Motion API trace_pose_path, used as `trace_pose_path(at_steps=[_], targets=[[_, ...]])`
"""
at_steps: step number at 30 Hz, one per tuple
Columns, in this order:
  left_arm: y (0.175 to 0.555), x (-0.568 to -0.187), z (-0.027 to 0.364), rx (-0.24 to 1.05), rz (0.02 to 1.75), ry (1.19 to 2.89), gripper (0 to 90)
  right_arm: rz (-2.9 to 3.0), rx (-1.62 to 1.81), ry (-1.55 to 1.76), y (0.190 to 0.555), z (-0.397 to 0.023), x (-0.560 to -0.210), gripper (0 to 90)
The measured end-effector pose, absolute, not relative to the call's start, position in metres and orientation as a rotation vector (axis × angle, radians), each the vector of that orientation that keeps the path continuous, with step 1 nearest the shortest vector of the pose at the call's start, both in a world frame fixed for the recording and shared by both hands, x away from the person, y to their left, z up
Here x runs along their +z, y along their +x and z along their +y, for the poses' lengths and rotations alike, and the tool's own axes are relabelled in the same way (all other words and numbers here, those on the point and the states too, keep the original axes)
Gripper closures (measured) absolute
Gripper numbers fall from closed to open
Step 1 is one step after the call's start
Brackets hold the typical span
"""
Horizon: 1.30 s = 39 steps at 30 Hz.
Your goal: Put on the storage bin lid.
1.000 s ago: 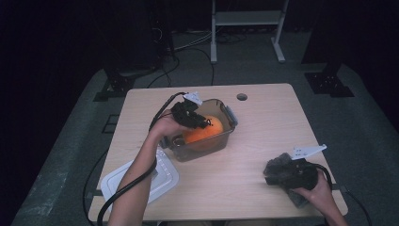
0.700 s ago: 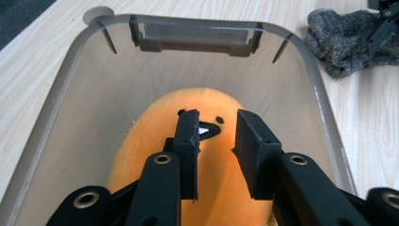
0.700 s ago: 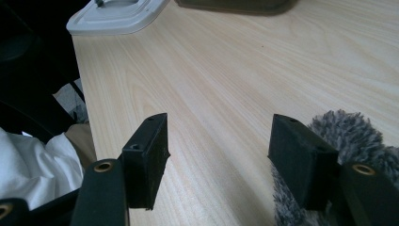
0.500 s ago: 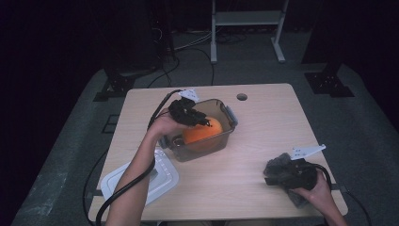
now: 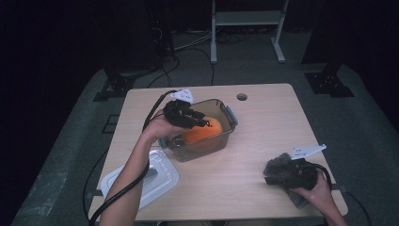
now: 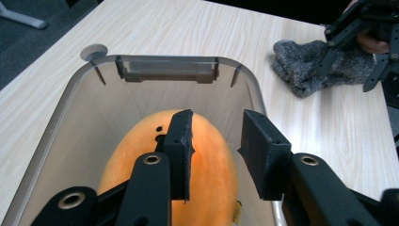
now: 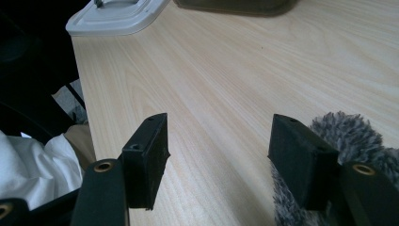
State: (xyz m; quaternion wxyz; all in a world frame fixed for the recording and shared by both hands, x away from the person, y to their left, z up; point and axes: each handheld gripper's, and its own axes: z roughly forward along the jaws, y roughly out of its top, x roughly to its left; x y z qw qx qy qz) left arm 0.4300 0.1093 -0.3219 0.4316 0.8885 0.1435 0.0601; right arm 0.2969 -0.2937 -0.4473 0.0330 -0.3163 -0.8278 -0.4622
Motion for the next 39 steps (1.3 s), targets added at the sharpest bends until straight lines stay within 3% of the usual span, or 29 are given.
trace_pose_path(at_steps=[39], targets=[[0.364, -0.304, 0.155, 0.222, 0.33, 2.168, 41.5, -2.552, -1.426, -0.986, 0.297, -0.294, -0.447, 36.3]])
